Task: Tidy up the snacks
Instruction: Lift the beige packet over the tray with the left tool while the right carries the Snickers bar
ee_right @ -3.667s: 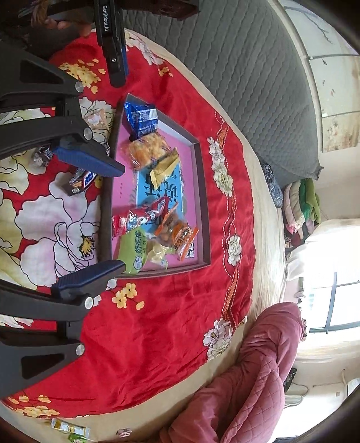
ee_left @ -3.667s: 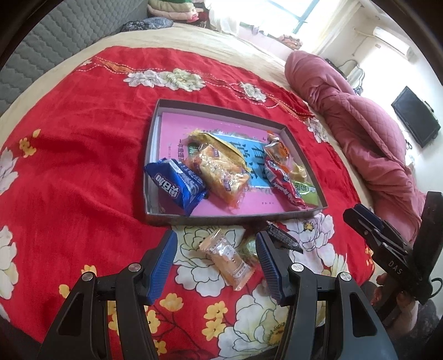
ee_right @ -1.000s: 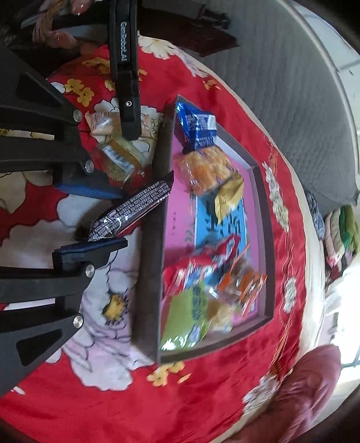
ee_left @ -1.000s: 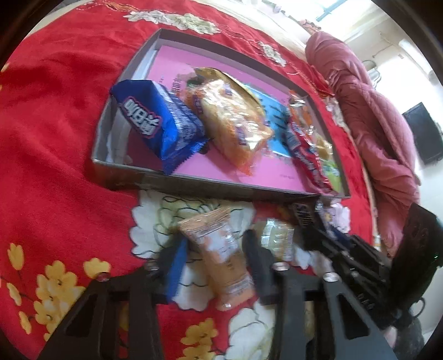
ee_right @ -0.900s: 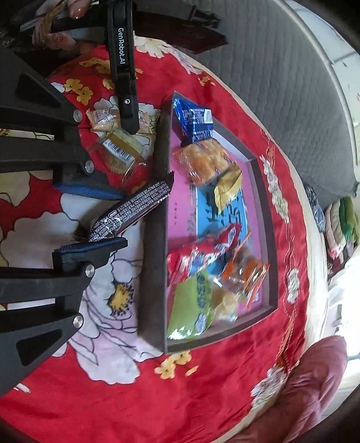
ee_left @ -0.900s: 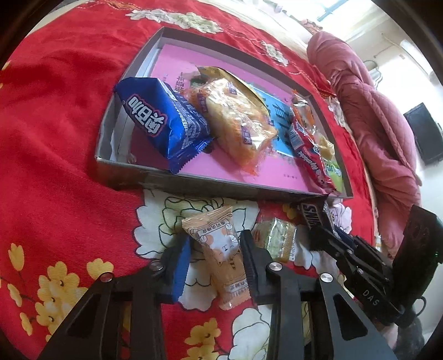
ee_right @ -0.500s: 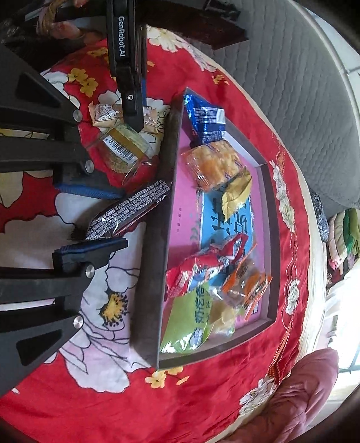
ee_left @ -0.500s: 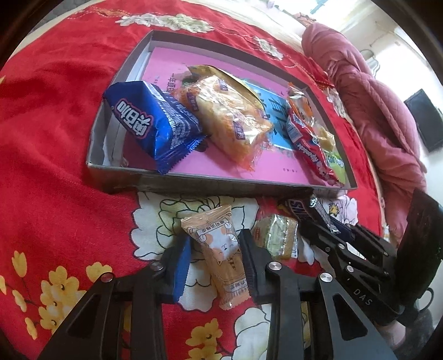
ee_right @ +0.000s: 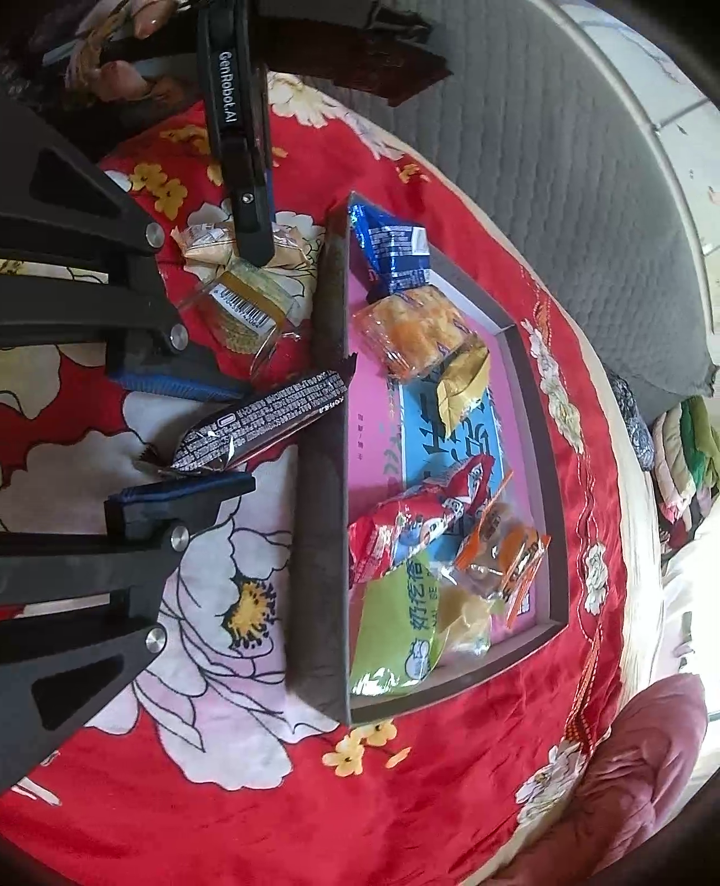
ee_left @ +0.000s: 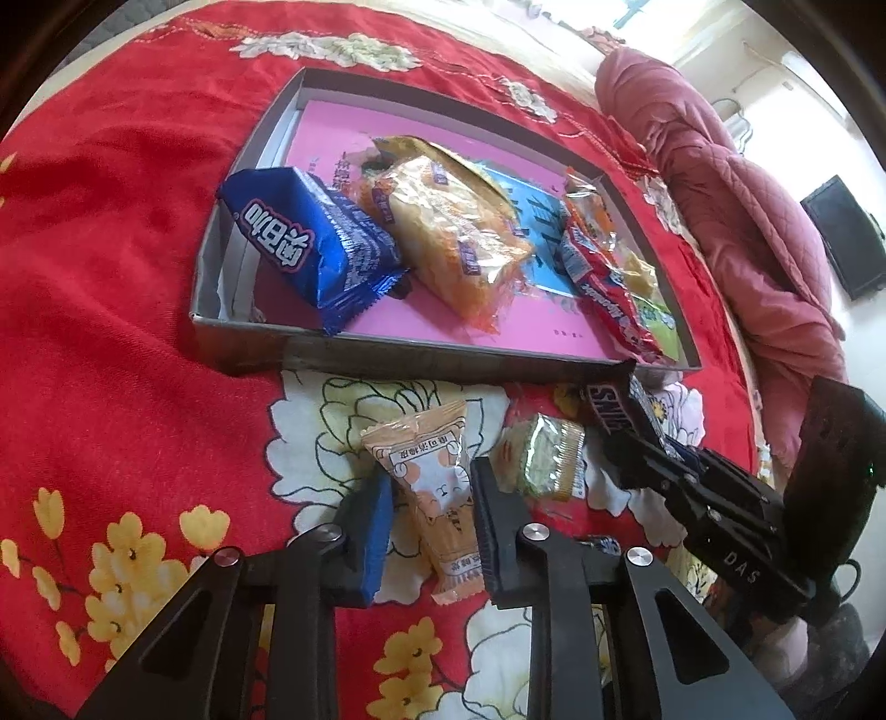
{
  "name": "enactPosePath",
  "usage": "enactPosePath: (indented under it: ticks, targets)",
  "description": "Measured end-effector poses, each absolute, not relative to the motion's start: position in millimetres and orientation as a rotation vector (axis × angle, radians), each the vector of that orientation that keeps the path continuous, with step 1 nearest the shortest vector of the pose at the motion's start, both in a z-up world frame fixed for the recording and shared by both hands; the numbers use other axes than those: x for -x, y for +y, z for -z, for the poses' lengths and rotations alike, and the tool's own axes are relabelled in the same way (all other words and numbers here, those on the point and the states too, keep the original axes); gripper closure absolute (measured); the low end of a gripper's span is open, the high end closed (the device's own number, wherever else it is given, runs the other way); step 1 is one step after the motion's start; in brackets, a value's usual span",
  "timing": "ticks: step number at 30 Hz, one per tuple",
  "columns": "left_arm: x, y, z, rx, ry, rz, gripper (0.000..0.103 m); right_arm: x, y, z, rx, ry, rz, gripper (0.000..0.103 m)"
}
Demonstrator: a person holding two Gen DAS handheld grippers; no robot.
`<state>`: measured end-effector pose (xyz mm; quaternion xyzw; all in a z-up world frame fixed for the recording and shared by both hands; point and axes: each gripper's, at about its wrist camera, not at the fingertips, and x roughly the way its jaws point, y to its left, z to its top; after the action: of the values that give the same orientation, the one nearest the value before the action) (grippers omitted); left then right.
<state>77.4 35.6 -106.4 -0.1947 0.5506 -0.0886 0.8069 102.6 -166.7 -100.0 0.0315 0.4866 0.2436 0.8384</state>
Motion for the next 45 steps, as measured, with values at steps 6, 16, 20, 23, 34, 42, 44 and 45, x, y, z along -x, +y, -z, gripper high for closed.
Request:
enactPosePath:
  ticks: [6, 16, 20, 23, 34, 42, 44, 45]
  targets:
    - [-72, 34, 97, 0.397, 1.16, 0.2, 0.079, -99, -166, 94, -0.065, 1.011, -0.519, 0.079]
    - [-65, 35, 79, 0.372, 1.114, 0.195, 0.08, -93, -167, 82, -0.09, 0.972, -0.541, 0.081]
    - [-62, 34, 71, 0.356, 1.099, 0.188, 0.08, -93, -169, 77, -0.11, 0.952, -0.551, 0.082]
    - [-62, 30, 67, 0.343, 1.095, 0.184, 0.08, -92, -171, 75, -0.125, 0.944, -0.558, 0.083]
    - [-66, 17, 56, 0.308, 1.084, 0.18, 0.08, -92, -179, 67, -0.169, 0.913, -0.59, 0.085]
    - [-69, 17, 54, 0.312, 1.082, 0.168, 0.08, -93, -189, 61, -0.228, 0.889, -0.604, 0.085]
    - [-69, 18, 52, 0.315, 1.08, 0.164, 0.08, -93, -190, 58, -0.241, 0.878, -0.613, 0.085]
    - [-69, 18, 51, 0.317, 1.078, 0.164, 0.08, -93, -191, 56, -0.248, 0.869, -0.615, 0.085]
